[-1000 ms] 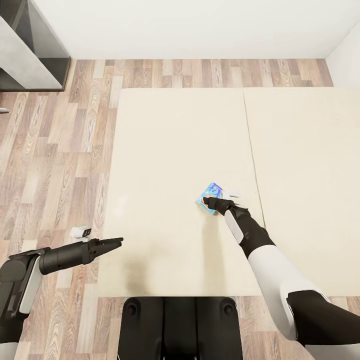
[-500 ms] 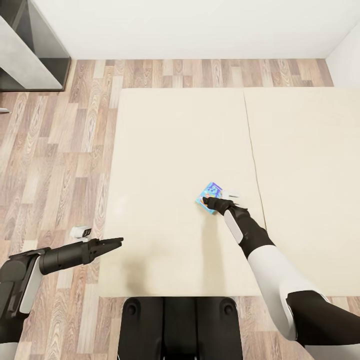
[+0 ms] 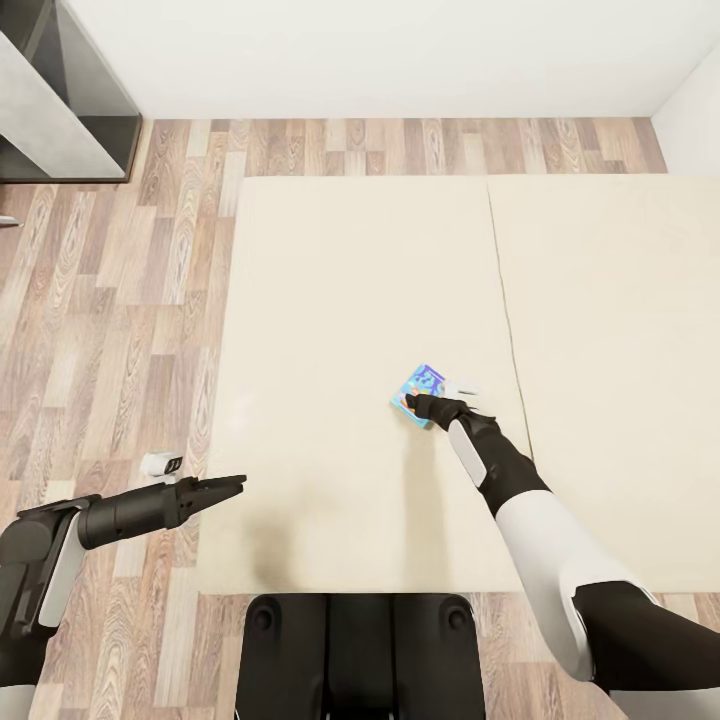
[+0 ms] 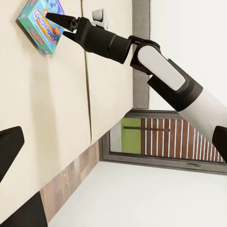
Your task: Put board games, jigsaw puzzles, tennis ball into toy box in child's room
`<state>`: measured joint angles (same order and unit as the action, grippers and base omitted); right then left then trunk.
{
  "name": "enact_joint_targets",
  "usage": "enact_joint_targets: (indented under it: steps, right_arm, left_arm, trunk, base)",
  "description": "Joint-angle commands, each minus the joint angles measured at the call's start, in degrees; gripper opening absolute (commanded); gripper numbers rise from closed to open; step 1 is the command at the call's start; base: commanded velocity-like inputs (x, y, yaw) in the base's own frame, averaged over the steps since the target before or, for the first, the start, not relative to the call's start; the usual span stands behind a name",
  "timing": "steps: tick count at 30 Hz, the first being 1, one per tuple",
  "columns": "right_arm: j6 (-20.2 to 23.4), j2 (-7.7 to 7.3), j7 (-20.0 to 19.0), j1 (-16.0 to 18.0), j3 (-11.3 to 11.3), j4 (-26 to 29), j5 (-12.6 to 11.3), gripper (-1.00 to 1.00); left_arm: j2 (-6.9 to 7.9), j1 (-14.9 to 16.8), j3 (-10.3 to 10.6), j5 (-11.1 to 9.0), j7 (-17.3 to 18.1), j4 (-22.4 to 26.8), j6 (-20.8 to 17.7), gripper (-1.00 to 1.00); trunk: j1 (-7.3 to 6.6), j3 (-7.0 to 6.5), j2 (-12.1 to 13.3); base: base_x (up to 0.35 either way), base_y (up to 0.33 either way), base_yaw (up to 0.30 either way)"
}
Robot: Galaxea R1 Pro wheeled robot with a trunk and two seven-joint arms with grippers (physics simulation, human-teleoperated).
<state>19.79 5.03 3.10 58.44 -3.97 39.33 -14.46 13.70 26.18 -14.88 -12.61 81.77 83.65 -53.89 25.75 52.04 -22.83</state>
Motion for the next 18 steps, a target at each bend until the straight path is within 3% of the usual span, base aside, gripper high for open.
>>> enact_joint_targets:
  steps: [1,18]
  right_arm:
    - [0.24,-0.03,0.33,0.01,-0.17,0.1,-0.49,1.0]
    - [0.3,0.07,0.32,0.01,-0.25,0.14,-0.56,1.0]
  left_arm:
    - [0.01,0.01,0.0,-0.08,0.14,0.01,-0.6,1.0]
    - [0.02,0.01,0.03,-0.05,0.14,0.02,-0.6,1.0]
  trunk:
    - [0.03,0.06,-0.09]
    - [0.03,0.06,-0.09]
  base:
    - [0.0,0.0,0.0]
    - [0.0,0.0,0.0]
